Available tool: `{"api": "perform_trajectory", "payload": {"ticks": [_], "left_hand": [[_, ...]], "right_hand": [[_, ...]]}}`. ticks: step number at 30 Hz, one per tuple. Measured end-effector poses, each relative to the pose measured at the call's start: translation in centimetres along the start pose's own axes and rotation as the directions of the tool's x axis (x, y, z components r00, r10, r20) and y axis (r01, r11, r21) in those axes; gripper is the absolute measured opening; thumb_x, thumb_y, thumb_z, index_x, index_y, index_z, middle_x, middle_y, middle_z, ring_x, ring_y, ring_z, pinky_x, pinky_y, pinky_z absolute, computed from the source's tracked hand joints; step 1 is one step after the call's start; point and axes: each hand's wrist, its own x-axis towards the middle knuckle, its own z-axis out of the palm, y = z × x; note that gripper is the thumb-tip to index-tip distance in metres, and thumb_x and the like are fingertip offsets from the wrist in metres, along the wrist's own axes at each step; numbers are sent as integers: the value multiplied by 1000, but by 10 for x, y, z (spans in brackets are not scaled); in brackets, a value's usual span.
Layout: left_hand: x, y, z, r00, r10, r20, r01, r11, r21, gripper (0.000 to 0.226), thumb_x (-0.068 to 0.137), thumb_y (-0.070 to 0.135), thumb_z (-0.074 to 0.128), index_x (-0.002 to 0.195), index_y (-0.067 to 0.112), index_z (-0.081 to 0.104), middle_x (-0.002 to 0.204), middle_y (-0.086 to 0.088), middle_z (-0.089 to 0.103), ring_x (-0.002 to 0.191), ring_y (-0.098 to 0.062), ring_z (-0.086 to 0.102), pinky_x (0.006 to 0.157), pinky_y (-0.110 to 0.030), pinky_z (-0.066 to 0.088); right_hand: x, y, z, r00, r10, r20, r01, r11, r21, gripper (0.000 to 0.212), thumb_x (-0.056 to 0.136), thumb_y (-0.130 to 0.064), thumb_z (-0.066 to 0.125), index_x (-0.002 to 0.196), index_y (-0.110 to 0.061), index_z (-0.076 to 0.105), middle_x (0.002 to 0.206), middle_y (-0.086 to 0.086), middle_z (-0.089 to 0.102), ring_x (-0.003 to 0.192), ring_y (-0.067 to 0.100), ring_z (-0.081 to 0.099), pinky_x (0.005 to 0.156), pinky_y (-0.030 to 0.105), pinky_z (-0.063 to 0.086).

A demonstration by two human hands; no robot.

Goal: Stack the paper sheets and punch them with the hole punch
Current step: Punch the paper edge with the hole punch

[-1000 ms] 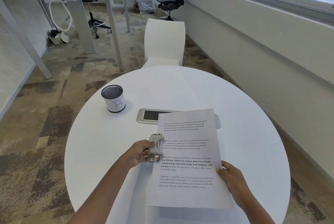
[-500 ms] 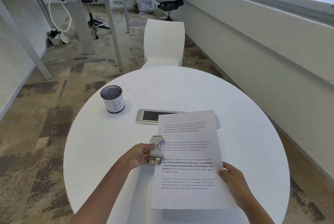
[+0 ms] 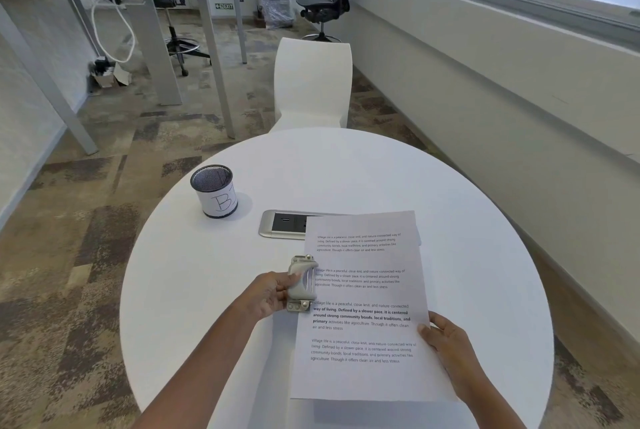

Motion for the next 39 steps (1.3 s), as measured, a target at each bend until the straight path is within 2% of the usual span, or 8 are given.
{"api": "perform_trajectory", "payload": {"ticks": [7, 10, 16, 18, 22, 26, 31, 39], "left_hand": [[-3, 3, 8, 999, 46, -20, -46, 999, -5, 10, 88, 0, 55, 80, 2, 60, 70, -10, 63, 67, -23, 55, 63, -34, 46], [-2, 3, 11, 997, 64, -37, -64, 998, 4, 8, 88, -1, 55, 85, 3, 61, 52, -3, 67, 54, -17, 61, 53, -27, 51], [0, -3, 15, 994, 79, -76, -80, 997, -8, 33, 86, -7, 55, 119, -10, 54, 65, -7, 65, 60, -18, 57, 41, -17, 51], [1, -4, 14, 995, 72, -66, -72, 997, -1, 32, 86, -6, 56, 118, -9, 55, 51, -1, 68, 56, -15, 59, 42, -17, 52], [-1, -1, 15, 998, 65, 6, -65, 998, 6, 26, 88, -2, 55, 114, -3, 57, 73, -8, 62, 65, -18, 53, 51, -24, 53], [-3, -1, 17, 995, 89, 52, -90, 996, 18, 9, 87, -2, 55, 94, 1, 60, 64, -4, 69, 68, -20, 58, 54, -26, 55], [-2, -2, 15, 996, 76, 56, -77, 997, 12, 5, 87, 0, 57, 85, 2, 61, 80, -12, 63, 73, -22, 57, 72, -35, 48], [-2, 0, 1, 993, 105, -51, -106, 994, -16, 7, 86, 2, 58, 83, 6, 63, 77, -9, 61, 66, -18, 57, 50, -22, 51]], "right_hand": [[2, 4, -1, 1000, 7, 0, -7, 1000, 15, 27, 90, 3, 46, 94, -15, 66, 89, 15, 73, 82, 35, 67, 87, 56, 50], [2, 3, -1, 1000, -1, 6, 1, 1000, 17, 26, 90, 4, 46, 95, -13, 65, 88, 15, 73, 79, 33, 67, 83, 52, 52], [1, 0, 0, 1000, -10, 17, 10, 1000, 20, 24, 91, 4, 44, 104, -6, 62, 97, 23, 69, 84, 37, 64, 83, 49, 51], [1, 0, -1, 1000, -7, 18, 7, 1000, 25, 25, 91, 4, 44, 107, -5, 61, 100, 24, 68, 88, 39, 63, 87, 53, 49], [2, 2, -3, 1000, 1, 14, -2, 1000, 20, 25, 91, 4, 44, 105, -8, 62, 98, 20, 69, 87, 37, 63, 87, 52, 50], [2, 3, -2, 1000, 7, 20, -7, 1000, 17, 25, 92, 2, 45, 100, -14, 63, 91, 12, 71, 79, 29, 66, 71, 37, 52], [2, 5, -5, 999, 4, 35, -5, 1000, 29, 24, 92, 1, 46, 102, -13, 63, 95, 14, 71, 84, 31, 65, 77, 40, 52], [7, 6, -24, 999, -32, -32, 34, 997, 62, 25, 90, 2, 48, 96, -15, 65, 78, 3, 77, 72, 27, 70, 73, 40, 55]]}}
